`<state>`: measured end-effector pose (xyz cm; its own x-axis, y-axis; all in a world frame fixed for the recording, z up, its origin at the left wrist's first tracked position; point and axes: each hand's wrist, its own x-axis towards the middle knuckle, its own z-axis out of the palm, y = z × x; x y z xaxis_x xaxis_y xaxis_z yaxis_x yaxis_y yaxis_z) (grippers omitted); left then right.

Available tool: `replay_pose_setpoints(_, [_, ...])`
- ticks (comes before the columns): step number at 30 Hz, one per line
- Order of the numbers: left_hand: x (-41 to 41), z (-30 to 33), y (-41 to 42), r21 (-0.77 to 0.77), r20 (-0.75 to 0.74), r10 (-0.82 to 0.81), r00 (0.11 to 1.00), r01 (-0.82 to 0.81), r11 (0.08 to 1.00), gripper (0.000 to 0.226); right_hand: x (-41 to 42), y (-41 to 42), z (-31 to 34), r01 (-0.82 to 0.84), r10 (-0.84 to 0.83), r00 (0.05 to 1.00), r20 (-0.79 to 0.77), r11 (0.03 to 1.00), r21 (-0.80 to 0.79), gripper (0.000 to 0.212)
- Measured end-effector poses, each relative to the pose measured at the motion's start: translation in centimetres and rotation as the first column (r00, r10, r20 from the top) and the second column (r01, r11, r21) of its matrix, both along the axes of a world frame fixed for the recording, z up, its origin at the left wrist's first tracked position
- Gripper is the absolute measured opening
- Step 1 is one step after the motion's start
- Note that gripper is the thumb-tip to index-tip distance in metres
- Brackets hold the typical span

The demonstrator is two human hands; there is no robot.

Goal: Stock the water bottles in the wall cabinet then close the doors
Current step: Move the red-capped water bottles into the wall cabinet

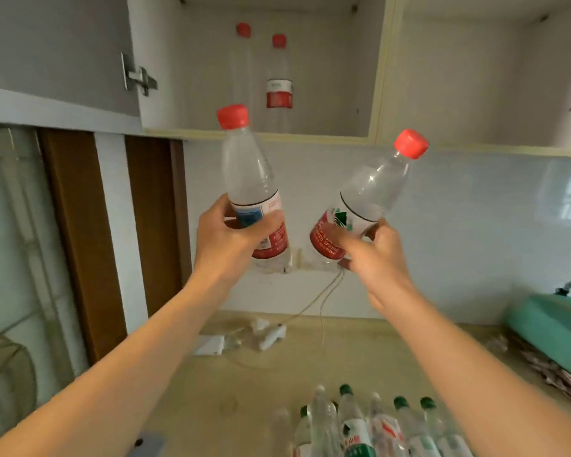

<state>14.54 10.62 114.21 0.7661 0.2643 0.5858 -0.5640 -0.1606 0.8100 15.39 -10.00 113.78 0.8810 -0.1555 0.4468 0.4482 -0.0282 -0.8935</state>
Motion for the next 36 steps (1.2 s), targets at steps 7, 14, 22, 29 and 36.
replay_pose_setpoints(7, [5.8, 8.8, 3.3, -0.027, 0.147, -0.016, 0.989, 0.021, 0.999, 0.040, 7.0, 2.6, 9.1, -0.066, 0.071, 0.985, 0.155, 0.997, -0.034, 0.043])
replay_pose_setpoints(14, [13.3, 17.8, 6.0, -0.017, 0.260, -0.028, 0.965, 0.033, 0.999, 0.036, 13.5, 5.7, 17.5, -0.027, 0.071, 0.955, 0.288, 0.988, -0.152, 0.037])
replay_pose_setpoints(22, [21.1, 22.0, 4.7, 0.096, 0.104, -0.044, 0.994, 0.034, 0.995, 0.026, 18.8, 5.2, 21.9, 0.162, -0.108, 0.971, 0.215, 0.954, -0.254, 0.039])
replay_pose_setpoints(29, [25.0, 22.4, 4.2, 0.179, 0.046, 0.057, 0.997, -0.064, 0.982, 0.047, 22.2, 3.7, 22.3, 0.307, -0.280, 0.951, 0.131, 0.905, -0.294, 0.051])
replay_pose_setpoints(36, [27.3, 22.3, 2.9, 0.266, 0.009, -0.051, 0.999, 0.047, 0.963, 0.046, 24.9, 2.9, 21.2, 0.431, -0.393, 0.901, 0.183, 0.857, -0.283, 0.050])
